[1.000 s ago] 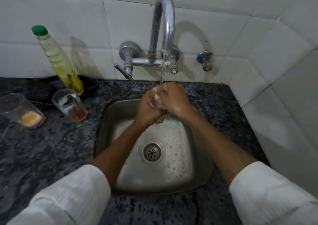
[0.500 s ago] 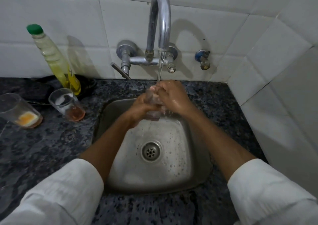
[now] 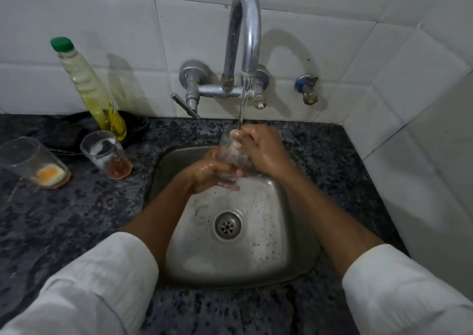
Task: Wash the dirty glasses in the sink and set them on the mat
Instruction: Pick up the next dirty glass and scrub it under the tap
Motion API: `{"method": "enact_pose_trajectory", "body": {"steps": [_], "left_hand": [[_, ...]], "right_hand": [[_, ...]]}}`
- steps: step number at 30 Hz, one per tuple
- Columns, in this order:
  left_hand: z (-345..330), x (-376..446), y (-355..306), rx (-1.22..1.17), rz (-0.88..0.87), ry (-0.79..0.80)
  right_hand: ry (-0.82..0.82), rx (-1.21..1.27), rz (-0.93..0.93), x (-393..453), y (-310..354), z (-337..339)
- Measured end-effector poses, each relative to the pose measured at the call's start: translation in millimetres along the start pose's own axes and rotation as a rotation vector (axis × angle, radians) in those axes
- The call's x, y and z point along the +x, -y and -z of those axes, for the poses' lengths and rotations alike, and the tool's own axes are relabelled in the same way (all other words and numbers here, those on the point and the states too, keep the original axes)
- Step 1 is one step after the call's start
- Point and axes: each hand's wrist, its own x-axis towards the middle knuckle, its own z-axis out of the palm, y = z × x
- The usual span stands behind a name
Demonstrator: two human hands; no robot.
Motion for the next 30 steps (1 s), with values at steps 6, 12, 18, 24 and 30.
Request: {"method": "enact_pose_trajectory", "body": {"steps": [6, 12, 18, 24, 30], "left_hand": [[-42, 14, 14, 0.522, -0.143, -0.726], [-16, 1, 10, 0.009, -0.05, -0.201], [-19, -6, 0, 0.454, -0.011, -0.404], [-21, -14, -14, 1.111, -0.415, -0.545], [-17, -11, -25, 0.989, -0.513, -0.561]], "right_hand": [[-0.008, -0.18, -0.203, 10, 1, -7], [-0.017, -0.129, -0.062, 2, 8, -5], [-0.091, -0.123, -0.236, 0, -12, -23], [-0.152, 0.848, -1.034, -6, -26, -34], [-0.011, 0.884, -1.1, -18, -24, -59]]}}
